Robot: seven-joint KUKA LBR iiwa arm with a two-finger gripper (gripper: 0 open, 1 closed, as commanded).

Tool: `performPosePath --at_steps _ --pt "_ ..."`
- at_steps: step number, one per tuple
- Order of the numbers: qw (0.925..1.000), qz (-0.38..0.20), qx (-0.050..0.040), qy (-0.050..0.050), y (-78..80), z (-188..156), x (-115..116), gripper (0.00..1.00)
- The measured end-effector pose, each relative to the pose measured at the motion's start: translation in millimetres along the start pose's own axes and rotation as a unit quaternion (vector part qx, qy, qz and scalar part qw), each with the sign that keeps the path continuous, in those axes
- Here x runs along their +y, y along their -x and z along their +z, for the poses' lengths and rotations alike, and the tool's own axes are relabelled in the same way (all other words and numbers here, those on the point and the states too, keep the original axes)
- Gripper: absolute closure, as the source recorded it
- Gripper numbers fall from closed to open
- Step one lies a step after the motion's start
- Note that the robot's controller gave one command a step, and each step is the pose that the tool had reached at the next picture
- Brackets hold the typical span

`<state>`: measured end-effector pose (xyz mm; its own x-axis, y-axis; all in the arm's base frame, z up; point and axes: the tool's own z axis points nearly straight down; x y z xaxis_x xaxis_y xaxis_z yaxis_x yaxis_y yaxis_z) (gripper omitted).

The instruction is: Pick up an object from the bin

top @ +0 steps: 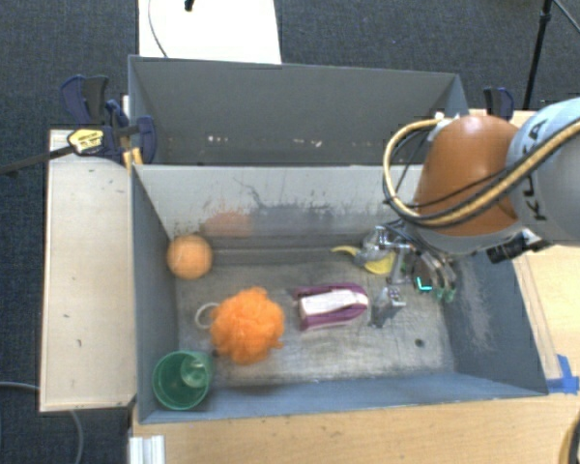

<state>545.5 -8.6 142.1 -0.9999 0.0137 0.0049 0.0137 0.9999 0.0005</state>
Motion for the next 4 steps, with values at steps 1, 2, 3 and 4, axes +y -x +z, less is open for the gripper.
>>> performPosePath --at_steps 1,2,3,4 --pt "1.0000 0.000 -0.0040 0.000 2.0 -4 0 0.00" --pt "0.9999 0.014 -0.0069 0.000 14.2 54 37 0.00" --pt "0.9999 0.016 -0.0065 0.000 14.2 59 41 0.00" --pt "1.0000 0.000 -0.0040 0.000 7.4 44 47 0.00"
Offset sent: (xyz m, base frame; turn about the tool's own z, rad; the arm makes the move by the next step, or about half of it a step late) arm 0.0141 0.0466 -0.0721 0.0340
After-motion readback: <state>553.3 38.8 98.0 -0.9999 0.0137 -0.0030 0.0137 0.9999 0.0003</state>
